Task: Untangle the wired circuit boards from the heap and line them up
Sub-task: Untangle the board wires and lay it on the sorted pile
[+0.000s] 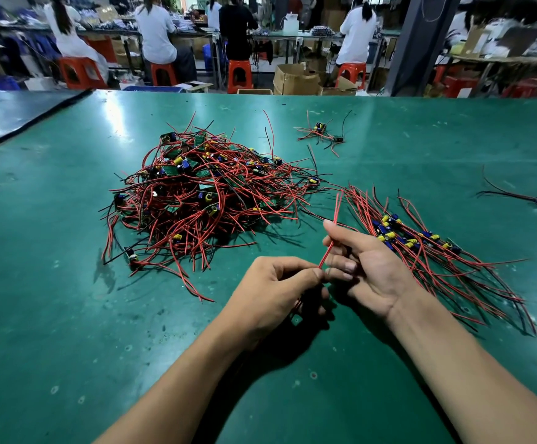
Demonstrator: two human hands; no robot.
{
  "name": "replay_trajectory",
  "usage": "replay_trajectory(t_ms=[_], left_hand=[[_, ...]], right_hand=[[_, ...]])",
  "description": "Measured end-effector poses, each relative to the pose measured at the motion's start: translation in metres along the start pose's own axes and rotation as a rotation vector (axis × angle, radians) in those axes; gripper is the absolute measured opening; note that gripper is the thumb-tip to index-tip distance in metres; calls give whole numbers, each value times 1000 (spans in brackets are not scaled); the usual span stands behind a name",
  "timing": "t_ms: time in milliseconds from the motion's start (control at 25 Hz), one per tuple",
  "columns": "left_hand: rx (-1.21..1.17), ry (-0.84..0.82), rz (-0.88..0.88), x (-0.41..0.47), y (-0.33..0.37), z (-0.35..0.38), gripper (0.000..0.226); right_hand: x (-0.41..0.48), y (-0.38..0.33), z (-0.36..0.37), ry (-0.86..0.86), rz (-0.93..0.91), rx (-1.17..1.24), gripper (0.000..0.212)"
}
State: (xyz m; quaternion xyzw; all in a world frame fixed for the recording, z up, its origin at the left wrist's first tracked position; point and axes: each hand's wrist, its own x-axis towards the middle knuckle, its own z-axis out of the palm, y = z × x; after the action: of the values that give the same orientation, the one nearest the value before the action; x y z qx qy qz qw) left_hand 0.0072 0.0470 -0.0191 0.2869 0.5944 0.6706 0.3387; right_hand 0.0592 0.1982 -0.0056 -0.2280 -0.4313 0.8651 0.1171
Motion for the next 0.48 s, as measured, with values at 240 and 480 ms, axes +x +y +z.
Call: replay_trajectory(t_ms=[240,480], left_hand=[[4,-21,-18,1,-3,-2,16],[-62,-26,-45,0,0,-3,15]], right_hand=[[-1,-5,-1,-8,51,240,27],[-2,-10,-4,22,4,293,29]])
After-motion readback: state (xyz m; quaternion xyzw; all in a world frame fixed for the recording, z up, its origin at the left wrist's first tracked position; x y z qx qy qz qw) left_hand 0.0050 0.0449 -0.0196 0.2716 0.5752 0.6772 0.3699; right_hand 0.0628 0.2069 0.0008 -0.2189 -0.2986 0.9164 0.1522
